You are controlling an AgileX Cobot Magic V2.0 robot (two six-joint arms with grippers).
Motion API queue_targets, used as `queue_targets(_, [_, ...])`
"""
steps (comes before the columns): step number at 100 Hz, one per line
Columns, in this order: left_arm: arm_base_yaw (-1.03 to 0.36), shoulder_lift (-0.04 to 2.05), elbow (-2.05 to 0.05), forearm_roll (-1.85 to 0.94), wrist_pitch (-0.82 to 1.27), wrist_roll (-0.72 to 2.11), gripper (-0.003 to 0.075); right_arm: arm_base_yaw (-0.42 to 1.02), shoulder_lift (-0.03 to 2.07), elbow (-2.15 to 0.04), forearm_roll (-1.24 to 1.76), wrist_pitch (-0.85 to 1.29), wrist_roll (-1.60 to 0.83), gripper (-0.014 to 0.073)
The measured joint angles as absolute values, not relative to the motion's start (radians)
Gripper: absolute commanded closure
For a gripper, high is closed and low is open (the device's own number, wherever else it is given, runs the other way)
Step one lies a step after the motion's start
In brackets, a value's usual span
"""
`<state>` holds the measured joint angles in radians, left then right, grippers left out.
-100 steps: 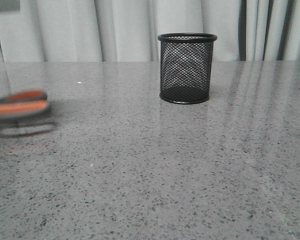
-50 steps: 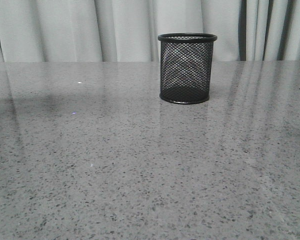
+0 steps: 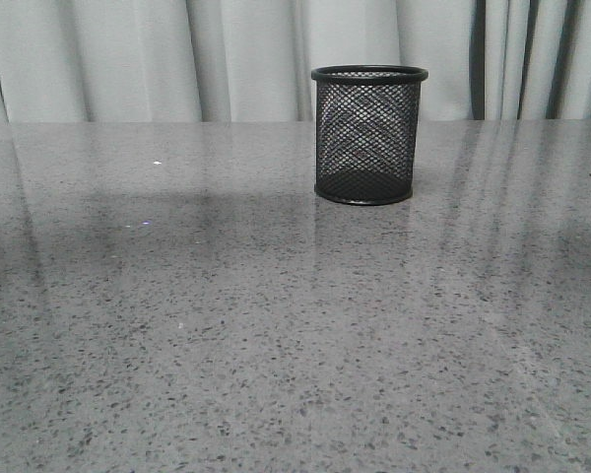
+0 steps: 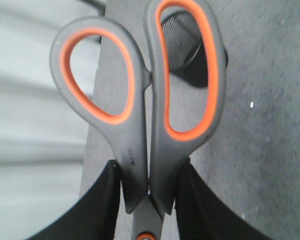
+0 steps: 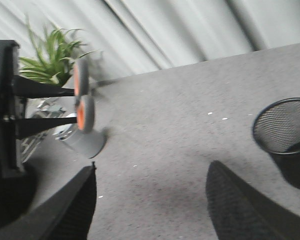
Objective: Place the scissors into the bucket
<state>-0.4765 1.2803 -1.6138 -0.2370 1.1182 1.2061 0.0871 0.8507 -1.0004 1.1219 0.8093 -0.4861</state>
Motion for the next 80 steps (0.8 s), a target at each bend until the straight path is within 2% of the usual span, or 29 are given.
queue_targets(35, [-0.664, 1.28, -1.614, -0.237, 0.984, 1.16, 0.0741, 0.087, 0.926, -1.093, 1.241, 0.895, -0.532, 0.0169])
queue_targets(80, [-0.771, 1.305, -1.614, -0.22, 0.9, 1.109, 0.0741, 0.124, 0.99, -1.126, 1.279, 0.906, -0.559, 0.0169])
